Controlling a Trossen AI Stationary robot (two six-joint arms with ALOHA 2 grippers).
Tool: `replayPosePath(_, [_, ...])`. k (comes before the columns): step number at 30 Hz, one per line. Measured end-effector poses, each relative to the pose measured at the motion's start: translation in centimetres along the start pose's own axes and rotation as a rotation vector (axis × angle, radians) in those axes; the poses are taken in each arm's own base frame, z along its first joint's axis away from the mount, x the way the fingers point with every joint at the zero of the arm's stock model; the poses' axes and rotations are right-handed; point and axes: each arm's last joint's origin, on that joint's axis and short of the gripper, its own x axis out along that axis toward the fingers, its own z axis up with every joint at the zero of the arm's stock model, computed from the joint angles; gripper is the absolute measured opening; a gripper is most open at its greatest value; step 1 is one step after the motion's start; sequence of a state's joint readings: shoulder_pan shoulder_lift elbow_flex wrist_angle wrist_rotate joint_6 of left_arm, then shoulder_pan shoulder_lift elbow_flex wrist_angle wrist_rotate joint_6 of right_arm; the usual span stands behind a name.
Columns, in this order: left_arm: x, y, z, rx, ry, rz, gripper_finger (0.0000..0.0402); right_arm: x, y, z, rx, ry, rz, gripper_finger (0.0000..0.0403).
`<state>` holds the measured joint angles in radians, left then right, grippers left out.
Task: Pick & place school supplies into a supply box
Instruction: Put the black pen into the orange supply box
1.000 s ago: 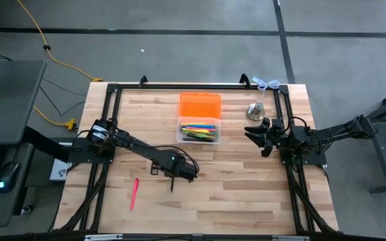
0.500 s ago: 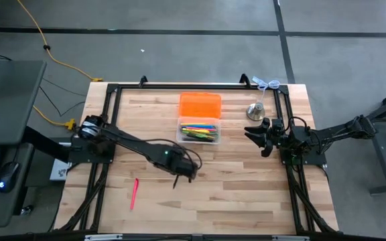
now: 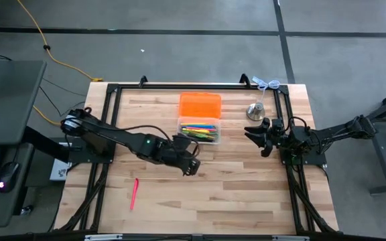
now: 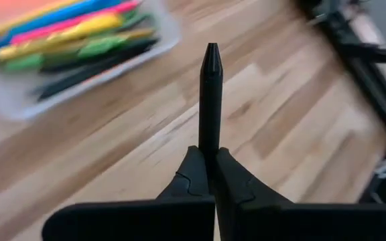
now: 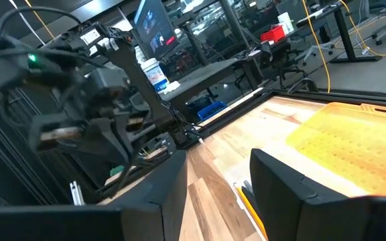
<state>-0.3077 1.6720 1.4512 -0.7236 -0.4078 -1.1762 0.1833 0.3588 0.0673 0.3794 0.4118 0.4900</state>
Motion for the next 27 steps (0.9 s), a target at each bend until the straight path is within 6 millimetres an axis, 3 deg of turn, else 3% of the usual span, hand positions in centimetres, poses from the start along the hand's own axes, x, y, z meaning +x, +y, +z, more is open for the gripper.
replayPosePath(27, [-1.6, -4.0, 2.1, 0.284, -0.183, -0.453, 0.0018, 0.0, 0.0, 0.0, -0.002, 0.002, -0.001, 0.0140])
